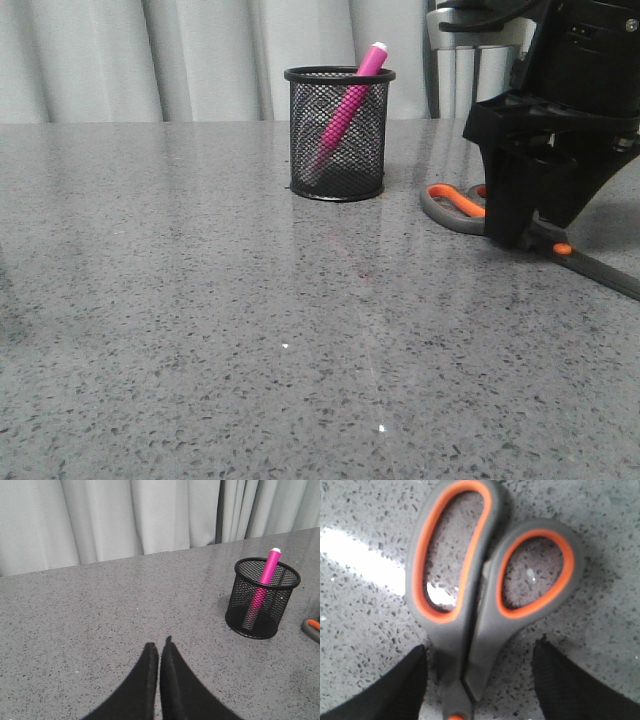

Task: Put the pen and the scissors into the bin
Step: 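Lower the right gripper onto the scissors handle and close it, then lift the scissors upright with the right gripper above the mesh cup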

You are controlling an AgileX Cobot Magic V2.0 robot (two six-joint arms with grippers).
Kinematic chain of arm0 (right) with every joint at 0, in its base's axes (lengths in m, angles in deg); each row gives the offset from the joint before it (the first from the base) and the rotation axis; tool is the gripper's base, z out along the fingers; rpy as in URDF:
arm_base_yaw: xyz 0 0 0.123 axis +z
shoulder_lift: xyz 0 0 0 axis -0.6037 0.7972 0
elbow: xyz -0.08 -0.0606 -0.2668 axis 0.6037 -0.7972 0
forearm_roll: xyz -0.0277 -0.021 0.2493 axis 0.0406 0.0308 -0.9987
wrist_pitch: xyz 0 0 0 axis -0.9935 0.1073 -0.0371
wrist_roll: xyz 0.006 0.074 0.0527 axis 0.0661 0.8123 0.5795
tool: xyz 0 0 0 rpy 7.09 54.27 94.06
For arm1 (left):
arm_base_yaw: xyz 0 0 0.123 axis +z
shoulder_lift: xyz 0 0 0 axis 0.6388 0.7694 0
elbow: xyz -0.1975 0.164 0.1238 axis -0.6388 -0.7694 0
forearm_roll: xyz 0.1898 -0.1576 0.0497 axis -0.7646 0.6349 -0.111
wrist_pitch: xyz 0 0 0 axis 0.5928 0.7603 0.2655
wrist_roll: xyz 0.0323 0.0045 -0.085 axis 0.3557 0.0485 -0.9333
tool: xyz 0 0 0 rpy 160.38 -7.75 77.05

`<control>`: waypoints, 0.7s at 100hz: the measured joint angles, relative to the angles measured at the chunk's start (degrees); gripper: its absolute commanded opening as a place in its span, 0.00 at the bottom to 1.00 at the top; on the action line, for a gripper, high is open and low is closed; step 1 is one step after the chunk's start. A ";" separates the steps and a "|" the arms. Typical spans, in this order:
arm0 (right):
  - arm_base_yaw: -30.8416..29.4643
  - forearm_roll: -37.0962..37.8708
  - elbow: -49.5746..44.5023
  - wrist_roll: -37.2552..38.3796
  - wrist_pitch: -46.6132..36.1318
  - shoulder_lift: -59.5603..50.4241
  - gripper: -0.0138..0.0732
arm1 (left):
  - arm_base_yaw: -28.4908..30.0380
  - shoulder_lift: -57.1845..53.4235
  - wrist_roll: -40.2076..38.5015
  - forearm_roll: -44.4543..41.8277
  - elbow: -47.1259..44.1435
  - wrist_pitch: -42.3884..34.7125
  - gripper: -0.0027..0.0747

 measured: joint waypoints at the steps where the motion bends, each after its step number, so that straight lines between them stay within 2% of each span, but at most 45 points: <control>1: 0.11 0.00 0.00 0.00 0.00 0.00 0.63 | 0.00 0.00 0.00 0.00 0.00 0.00 0.01; 28: 2.72 2.72 0.61 0.10 -0.55 0.85 0.61 | 0.00 0.00 0.00 0.09 0.00 -0.76 0.01; 38: 3.57 3.54 0.73 0.13 -0.55 0.95 0.46 | 0.00 0.00 0.00 0.09 0.00 -1.05 0.01; 53: 4.06 3.44 0.73 0.27 -0.20 0.95 0.07 | 0.00 0.00 0.00 0.09 0.00 -1.18 0.01; 70: 4.06 3.44 0.85 0.27 0.15 0.68 0.08 | 0.00 0.00 0.00 0.09 0.00 -1.32 0.01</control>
